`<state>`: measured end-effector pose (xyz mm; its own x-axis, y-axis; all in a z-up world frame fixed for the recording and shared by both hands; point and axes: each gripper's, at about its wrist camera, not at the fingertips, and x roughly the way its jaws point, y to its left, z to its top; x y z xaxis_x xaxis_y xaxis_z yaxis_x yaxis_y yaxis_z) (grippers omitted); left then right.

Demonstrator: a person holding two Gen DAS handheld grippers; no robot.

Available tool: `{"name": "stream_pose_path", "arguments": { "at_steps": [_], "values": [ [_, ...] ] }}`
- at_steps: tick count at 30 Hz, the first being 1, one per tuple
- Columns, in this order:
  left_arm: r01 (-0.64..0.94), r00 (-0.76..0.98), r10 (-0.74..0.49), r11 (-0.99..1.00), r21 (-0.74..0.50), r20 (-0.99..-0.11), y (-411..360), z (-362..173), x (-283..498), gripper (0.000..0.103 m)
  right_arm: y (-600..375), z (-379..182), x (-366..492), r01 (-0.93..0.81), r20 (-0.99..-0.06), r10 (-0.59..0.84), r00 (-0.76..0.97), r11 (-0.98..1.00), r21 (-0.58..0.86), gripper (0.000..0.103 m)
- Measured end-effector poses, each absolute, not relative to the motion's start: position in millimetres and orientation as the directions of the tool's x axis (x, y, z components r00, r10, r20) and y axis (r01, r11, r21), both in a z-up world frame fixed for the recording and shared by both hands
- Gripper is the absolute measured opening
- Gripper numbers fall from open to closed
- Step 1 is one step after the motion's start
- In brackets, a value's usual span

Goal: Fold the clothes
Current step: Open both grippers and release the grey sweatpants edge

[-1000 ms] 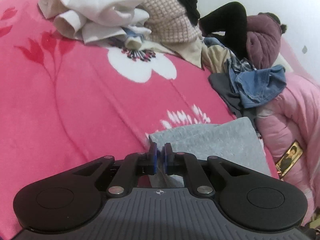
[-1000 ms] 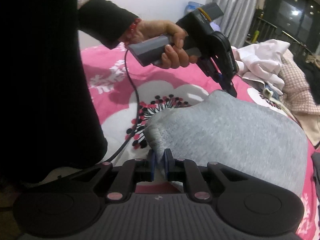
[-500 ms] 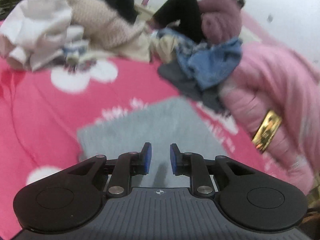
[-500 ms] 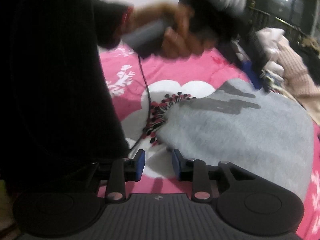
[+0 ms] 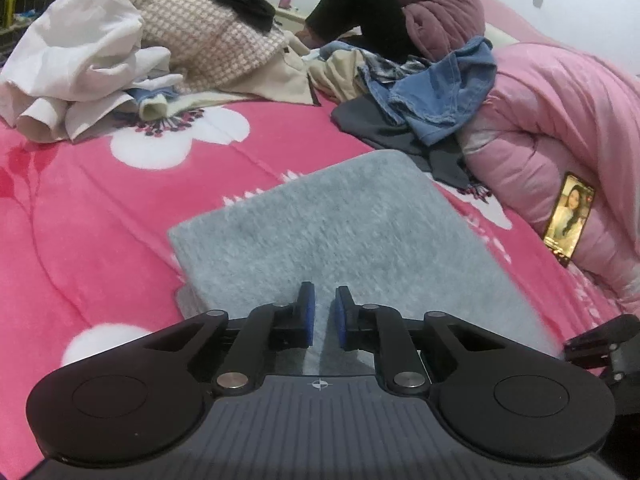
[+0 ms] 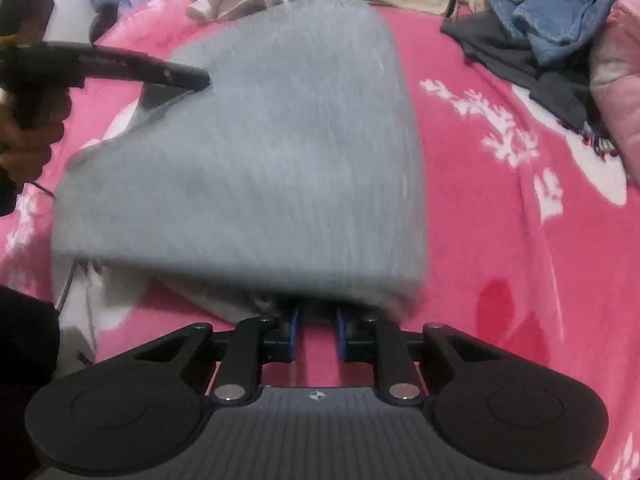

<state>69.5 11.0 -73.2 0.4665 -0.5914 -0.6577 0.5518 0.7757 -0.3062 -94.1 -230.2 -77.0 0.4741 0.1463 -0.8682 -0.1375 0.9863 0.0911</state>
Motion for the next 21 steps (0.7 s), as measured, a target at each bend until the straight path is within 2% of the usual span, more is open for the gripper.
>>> {"name": "stream_pose_path", "arguments": {
  "at_steps": [4,9,13,16,19,21],
  "values": [
    [0.561,0.465,-0.595,0.771,-0.303,-0.655,12,-73,70,0.014,-239,-36,-101,-0.102,-0.839,0.139,0.527,0.99,0.1,0.017],
    [0.57,0.461,-0.608,0.761,-0.309,-0.647,13,-74,70,0.014,-237,14,-109,-0.119,-0.808,0.096,0.581,0.992,0.033,0.019],
    [0.575,0.46,-0.614,0.757,-0.312,-0.642,14,-75,70,0.014,-234,43,-99,-0.115,-0.727,0.154,0.669,0.988,0.104,0.02],
    [0.57,0.461,-0.613,0.759,-0.315,-0.642,14,-75,70,0.014,-221,22,-79,-0.104,-0.705,0.147,0.694,0.989,0.104,0.02],
    [0.57,0.461,-0.61,0.76,-0.312,-0.644,13,-74,70,0.014,-214,-45,-57,-0.101,-0.811,0.154,0.564,0.988,0.117,0.019],
    [0.572,0.461,-0.609,0.76,-0.309,-0.646,13,-74,70,0.014,-216,-55,-58,-0.095,-0.822,0.159,0.547,0.987,0.128,0.019]
  ]
}}
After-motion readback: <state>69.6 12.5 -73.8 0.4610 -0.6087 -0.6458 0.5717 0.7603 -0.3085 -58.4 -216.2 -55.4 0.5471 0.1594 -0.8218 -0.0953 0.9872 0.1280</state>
